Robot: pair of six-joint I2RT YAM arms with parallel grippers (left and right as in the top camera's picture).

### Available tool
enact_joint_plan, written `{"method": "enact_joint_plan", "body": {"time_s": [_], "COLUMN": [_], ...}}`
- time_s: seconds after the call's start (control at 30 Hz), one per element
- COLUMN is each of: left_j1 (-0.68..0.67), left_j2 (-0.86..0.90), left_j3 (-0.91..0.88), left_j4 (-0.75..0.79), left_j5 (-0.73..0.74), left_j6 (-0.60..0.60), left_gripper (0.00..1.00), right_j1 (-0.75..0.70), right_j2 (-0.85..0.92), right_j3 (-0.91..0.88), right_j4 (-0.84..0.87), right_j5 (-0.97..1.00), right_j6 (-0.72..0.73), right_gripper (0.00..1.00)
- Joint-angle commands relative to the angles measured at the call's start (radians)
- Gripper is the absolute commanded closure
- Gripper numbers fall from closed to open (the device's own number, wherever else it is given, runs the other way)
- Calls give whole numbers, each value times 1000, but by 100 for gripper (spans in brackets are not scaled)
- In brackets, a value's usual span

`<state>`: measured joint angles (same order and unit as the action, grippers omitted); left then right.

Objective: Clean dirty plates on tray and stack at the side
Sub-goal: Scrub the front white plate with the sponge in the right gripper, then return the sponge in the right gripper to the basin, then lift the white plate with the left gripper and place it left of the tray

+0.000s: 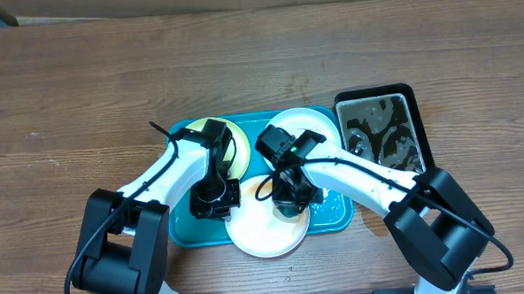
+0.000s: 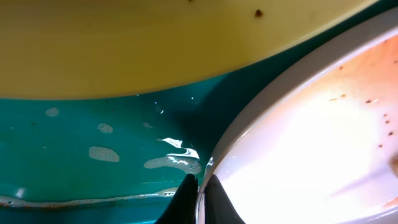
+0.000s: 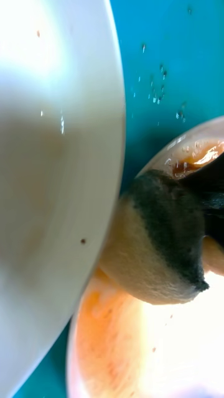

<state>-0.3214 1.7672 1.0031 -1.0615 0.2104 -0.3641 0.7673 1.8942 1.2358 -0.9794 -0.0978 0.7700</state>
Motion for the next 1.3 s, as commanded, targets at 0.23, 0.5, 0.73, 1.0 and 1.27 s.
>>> {"method": "enact_joint_plan", "body": {"time_s": [0.23, 0.5, 0.73, 1.0, 1.27], "left_j1": [1, 1, 1, 1, -1], "left_j2": [-55, -154, -269, -386, -409], "left_j3": [-5, -5, -5, 31, 101], "left_j4": [-4, -13, -16, -40, -37], "left_j5": [-87, -88, -142, -299, -460], "left_j6": [-18, -18, -18, -18, -52], "left_gripper": [96, 96, 96, 95, 96], "right_j1": [-24, -117, -377, -612, -652], "right_j2": [-267, -420, -446, -445, -445], "right_j3": [-9, -9, -10, -16, -39], "right_j4": [-28, -95, -190, -216, -205], "right_j5": [17, 110, 150, 149, 150], "right_j6": [-196, -195, -240, -368, -382], "right_gripper": [96, 96, 96, 96, 96]}}
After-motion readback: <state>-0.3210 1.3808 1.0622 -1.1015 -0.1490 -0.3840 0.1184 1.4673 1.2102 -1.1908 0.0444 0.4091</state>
